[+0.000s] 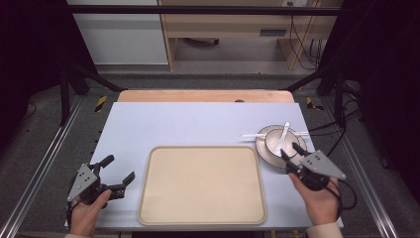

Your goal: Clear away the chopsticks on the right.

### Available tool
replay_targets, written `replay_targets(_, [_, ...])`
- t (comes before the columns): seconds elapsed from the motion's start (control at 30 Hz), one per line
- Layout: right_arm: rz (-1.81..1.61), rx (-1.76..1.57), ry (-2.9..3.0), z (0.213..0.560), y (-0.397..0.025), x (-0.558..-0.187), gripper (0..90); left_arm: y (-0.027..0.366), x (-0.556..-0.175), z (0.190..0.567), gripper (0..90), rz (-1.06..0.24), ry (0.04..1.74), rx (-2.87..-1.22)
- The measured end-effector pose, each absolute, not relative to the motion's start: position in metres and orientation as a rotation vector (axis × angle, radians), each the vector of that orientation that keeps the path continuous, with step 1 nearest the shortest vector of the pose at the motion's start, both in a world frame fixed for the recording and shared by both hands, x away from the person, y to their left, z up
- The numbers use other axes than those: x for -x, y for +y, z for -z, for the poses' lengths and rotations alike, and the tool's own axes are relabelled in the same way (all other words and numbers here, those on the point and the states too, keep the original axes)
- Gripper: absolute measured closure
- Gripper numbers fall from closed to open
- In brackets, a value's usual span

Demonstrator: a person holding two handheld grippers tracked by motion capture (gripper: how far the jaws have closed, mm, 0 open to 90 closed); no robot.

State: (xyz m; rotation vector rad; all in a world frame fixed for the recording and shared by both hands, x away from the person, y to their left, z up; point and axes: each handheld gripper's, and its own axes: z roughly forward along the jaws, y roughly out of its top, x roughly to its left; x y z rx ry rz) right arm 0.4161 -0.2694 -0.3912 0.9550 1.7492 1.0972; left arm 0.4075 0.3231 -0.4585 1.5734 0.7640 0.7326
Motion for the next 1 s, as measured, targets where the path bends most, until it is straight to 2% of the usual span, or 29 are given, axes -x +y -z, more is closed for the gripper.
replay_targets(0.13, [-1.083, -1.089, 1.755, 0.381, -0.311, -0.45, 74.0, 0.321, -0.409, 0.459, 4.1, -0.731, 0.763, -1.581])
replay_targets(0.3, [-0.993, -1.29, 1.824, 0.399, -0.349, -0.504, 86.8, 0.318, -0.409, 0.46, 4.3, -0.728, 0.76, -1.596])
replay_targets(0.4, [-0.931, -1.331, 1.868, 0.408, -0.354, -0.526, 88.4, 0.317, -0.41, 0.461, 4.3, -0.729, 0.758, -1.602])
replay_targets(0.5, [-0.86, -1.379, 1.917, 0.422, -0.356, -0.564, 89.7, 0.319, -0.41, 0.462, 4.4, -0.734, 0.766, -1.605])
replay_targets(0.67, [-0.784, -1.42, 1.966, 0.437, -0.355, -0.596, 90.0, 0.32, -0.41, 0.463, 4.7, -0.733, 0.777, -1.609])
replay_targets(1.0, [-0.707, -1.47, 2.042, 0.448, -0.363, -0.603, 90.0, 0.317, -0.41, 0.464, 5.1, -0.725, 0.768, -1.624])
